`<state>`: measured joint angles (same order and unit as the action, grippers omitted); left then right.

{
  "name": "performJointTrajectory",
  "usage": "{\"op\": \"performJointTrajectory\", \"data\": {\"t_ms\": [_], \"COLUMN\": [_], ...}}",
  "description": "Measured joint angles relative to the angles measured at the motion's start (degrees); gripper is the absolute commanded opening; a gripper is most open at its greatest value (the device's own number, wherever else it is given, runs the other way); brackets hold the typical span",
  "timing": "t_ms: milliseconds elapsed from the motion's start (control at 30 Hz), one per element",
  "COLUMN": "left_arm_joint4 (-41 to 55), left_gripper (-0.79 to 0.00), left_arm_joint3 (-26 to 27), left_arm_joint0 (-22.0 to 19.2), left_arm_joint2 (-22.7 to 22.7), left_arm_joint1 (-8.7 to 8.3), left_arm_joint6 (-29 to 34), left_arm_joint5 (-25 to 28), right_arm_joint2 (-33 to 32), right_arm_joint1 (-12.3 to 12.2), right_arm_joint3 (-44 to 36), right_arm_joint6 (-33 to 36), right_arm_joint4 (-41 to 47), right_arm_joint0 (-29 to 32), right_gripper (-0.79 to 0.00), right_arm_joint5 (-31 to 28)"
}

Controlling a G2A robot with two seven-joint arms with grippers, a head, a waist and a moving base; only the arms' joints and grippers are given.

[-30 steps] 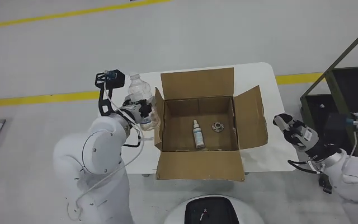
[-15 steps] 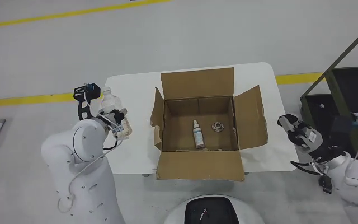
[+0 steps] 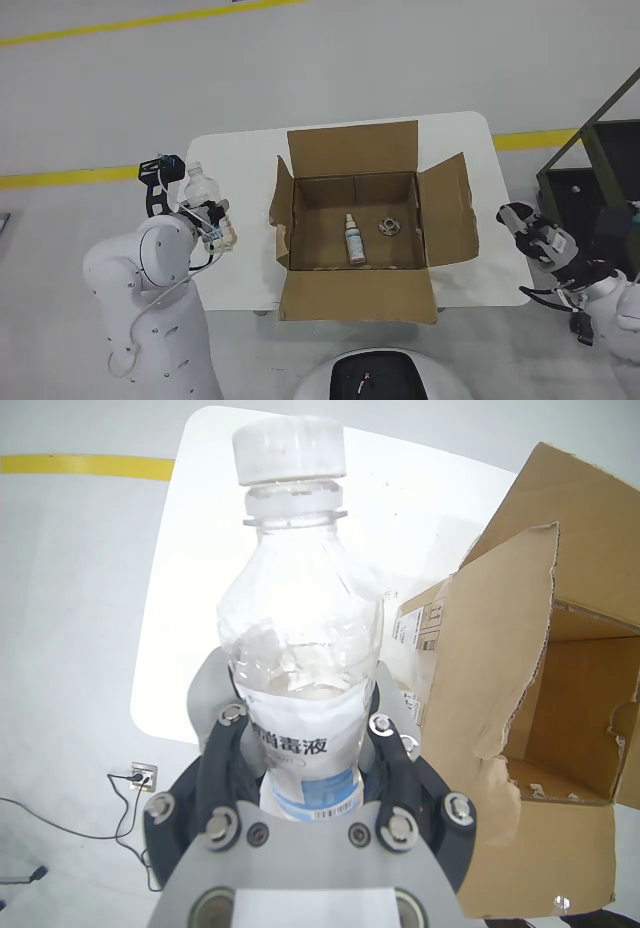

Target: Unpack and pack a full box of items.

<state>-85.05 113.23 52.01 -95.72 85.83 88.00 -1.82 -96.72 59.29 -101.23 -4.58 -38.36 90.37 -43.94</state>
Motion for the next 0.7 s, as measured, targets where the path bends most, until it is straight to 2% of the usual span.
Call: {"op": "performJointTrajectory", "data": {"t_ms": [200,400,500,700], "left_arm_joint4": [-5.9,-13.7,-15.7,-17.1], "left_gripper": [-0.785,-0.785,-0.785,-0.785], "left_arm_joint3": [-3.9,-13.0,-17.2,-22.0], "left_arm_joint0": [3.2,5.2,5.4,6.3], "left_arm_joint2": [-0.2,-2.3,-1.7,1.5], "left_arm_joint1": [-0.84,-2.13,-2.42,-2.46], "left_arm_joint6": [-4.2,-8.6,-11.1,-14.5], "left_arm_joint5": [4.9,11.3,12.2,12.5], "right_arm_joint2": [-1.2,-2.0,-1.9,-1.9], "right_arm_joint1": [0.1,0.3,0.4,0.5], "right_arm_joint3": [1.4,3.0,3.5,4.0], "right_arm_joint6": [-1.3,-2.8,-3.1,-3.4], "right_arm_joint4": [0.4,1.1,1.3,1.2], "right_arm_joint0": [0.8,1.9,1.8,1.7], "right_gripper": [-0.785,-0.785,-0.785,-0.785], "right_arm_joint5": [-1.1,-2.5,-2.9,-3.5]}}
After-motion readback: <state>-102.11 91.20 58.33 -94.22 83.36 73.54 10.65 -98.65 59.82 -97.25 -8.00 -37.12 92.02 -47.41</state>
